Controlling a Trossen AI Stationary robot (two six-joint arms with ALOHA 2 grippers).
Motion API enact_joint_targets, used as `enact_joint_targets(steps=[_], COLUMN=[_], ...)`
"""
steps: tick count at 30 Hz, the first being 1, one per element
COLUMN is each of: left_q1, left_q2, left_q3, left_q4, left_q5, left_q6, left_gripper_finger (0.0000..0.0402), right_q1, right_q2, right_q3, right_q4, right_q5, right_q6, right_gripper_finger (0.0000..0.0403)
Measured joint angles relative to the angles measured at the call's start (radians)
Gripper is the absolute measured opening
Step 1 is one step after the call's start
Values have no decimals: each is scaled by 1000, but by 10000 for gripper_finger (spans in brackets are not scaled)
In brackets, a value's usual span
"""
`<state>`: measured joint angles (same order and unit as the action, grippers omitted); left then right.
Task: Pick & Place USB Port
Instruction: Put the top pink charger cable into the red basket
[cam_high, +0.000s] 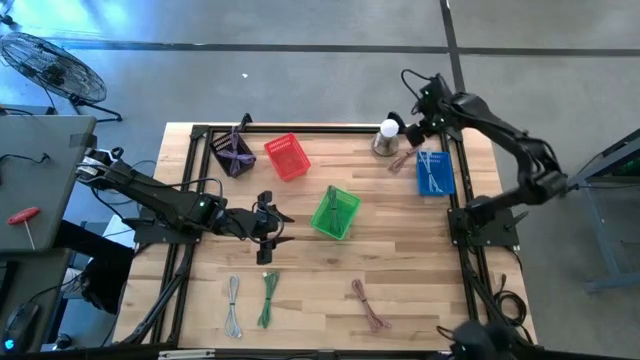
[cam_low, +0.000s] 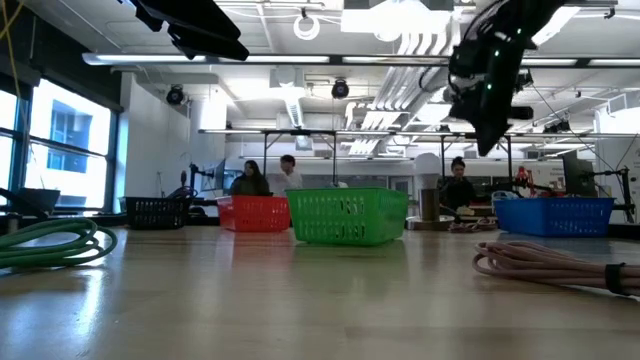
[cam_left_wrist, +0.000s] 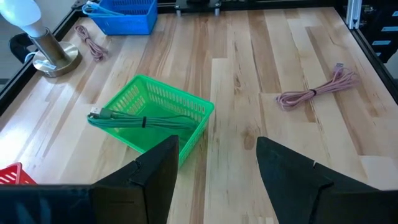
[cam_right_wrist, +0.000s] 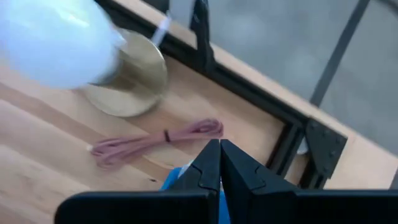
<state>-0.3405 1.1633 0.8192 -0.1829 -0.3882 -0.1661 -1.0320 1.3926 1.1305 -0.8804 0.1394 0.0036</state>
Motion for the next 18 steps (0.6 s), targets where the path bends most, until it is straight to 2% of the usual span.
enact_joint_targets(steps=[6,18], left_q1=[0,0], left_q2=[0,0], left_q3=[0,0], left_q4=[0,1], left_q5=[0,-14], left_q6=[1,4], left_gripper_finger=[211,211], right_q1=[-17,-82], right_q2=[94,105], right_q3=[0,0], right_q4=[36,101], right_q5=[16,-18], right_q6=[7,57], right_gripper_finger=[1,0])
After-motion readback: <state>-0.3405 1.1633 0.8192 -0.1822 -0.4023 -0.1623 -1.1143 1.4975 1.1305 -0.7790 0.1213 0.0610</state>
